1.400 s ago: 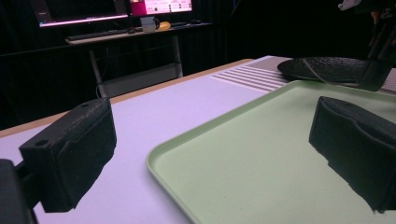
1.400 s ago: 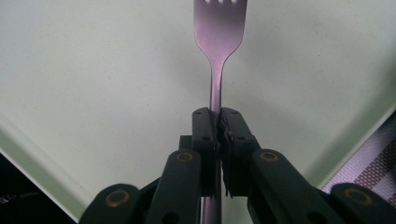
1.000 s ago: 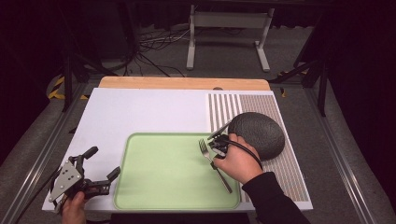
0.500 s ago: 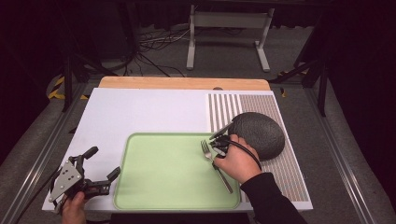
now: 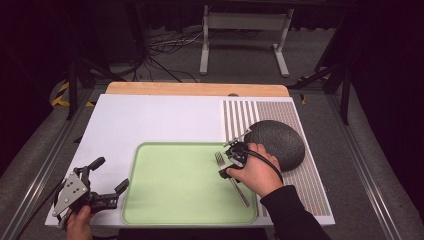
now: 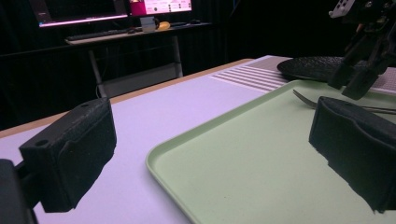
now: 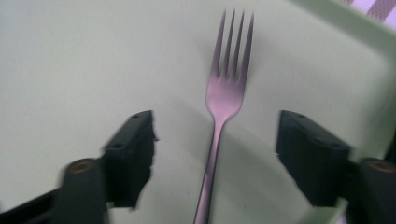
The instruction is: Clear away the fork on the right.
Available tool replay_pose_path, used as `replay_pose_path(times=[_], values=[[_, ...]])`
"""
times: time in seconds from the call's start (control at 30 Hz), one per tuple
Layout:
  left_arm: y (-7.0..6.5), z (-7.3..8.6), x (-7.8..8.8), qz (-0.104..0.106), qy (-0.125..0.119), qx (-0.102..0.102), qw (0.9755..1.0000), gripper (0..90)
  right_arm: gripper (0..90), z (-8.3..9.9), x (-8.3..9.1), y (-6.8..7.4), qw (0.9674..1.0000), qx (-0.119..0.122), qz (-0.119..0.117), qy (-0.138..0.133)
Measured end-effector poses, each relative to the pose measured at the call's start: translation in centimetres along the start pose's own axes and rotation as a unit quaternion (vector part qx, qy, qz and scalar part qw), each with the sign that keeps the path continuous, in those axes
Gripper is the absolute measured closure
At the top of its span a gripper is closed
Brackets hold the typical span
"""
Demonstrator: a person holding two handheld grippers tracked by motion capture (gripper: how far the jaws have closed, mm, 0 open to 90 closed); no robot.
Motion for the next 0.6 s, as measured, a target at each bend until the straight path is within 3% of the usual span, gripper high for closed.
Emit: replay_pose_path(times=[0.13,0.17,0.3,0.4,0.43,0.47,0.57,0.6], values=[[-0.02,0.00,-0.01,0.000,0.000,0.000,1.0000,1.3,21.5,-0.41,0.12,-0.22,0.9997,0.017,0.005,-0.019],[0.00,-0.01,0.00,0.000,-0.001,0.000,1.0000,1.3,21.8,-0.82,0.19,-0.09,0.9989,0.028,-0.004,-0.038],[0.01,-0.02,-0.01,0.000,-0.001,-0.001,1.0000,1.3,27.9,-1.07,0.29,0.08,0.9978,0.039,-0.012,-0.052],[0.00,-0.01,0.00,0.000,0.000,-0.002,1.0000,1.3,43.1,-1.10,0.24,0.37,0.9962,0.056,-0.025,-0.062],[-0.01,-0.01,0.00,0.000,0.000,0.000,1.0000,1.3,54.4,-1.01,0.16,0.47,0.9952,0.067,-0.030,-0.064],[-0.01,-0.01,0.00,0.000,0.000,0.000,1.0000,1.3,54.4,-1.01,0.16,0.47,0.9952,0.067,-0.030,-0.064],[-0.02,-0.01,-0.01,0.000,0.000,0.000,1.0000,1.3,75.3,-0.68,-0.25,0.72,0.9944,0.072,-0.042,-0.064],[-0.02,-0.01,-0.01,0.000,0.000,0.000,1.0000,1.3,75.3,-0.68,-0.25,0.72,0.9944,0.072,-0.042,-0.064]])
Point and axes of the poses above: each handheld gripper's, and its own axes: x roughly backward along the jaws, z roughly out of its underside, y roughly to its left, the point moved 10 cm from there along -x, roughly forward along the jaws, and after that the axes turned 8 degrees about y, right-handed, at the moved point
